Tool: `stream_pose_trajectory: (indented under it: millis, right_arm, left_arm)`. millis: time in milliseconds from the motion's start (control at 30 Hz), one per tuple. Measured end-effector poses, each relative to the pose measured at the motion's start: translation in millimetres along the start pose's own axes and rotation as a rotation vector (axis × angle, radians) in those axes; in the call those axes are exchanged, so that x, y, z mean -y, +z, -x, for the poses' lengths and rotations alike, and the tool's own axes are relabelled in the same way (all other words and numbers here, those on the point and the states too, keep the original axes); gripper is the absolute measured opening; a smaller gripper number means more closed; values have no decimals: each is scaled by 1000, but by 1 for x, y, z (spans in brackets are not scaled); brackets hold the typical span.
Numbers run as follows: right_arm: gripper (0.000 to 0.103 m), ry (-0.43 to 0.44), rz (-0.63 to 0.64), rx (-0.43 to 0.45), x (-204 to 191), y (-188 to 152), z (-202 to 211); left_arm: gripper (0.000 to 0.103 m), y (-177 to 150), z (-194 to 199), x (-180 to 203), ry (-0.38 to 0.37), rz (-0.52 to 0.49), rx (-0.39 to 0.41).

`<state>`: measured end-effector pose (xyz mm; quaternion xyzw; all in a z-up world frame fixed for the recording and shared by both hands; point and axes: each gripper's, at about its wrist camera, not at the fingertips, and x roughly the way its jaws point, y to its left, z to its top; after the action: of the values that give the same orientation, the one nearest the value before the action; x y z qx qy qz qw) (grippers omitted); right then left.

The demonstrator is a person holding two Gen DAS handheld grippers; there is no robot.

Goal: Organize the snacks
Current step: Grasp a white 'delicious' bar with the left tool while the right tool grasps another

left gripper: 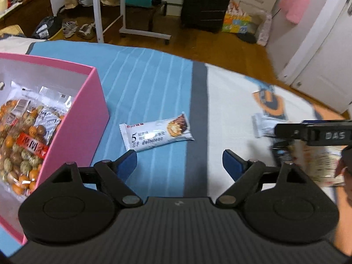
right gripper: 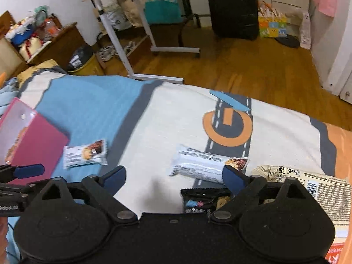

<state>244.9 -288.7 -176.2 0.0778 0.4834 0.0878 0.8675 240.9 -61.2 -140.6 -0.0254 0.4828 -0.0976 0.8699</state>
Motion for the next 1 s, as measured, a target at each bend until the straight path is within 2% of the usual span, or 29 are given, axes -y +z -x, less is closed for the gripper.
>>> stream_pose_trajectory:
  millis: [200, 300, 433, 533, 667, 800, 1000]
  right_arm:
    - [100, -49, -31, -21, 10, -2, -25]
    - [101, -71, -69, 24, 16, -3, -28]
    - [102, -64, -138, 39, 25, 0, -29]
    - [103, -65, -118, 33, 24, 0, -33]
    - [103, -132, -46, -2, 14, -4, -45]
    - [103, -184, -37, -4, 9, -7, -53]
    - [103, -135, -72, 9, 16, -6, -49]
  left_arm:
    - [87, 3, -30, 7, 105, -61, 45]
    - [87, 4, -38, 9, 145, -84, 76]
    - [87, 10, -44, -1, 119, -18, 87]
    - [87, 14, -50, -9, 123, 39, 74]
    - [87, 16, -62, -14, 169, 68, 32]
    - [87, 15, -68, -19, 155, 116, 30]
    - [88, 18, -72, -23, 144, 142, 38]
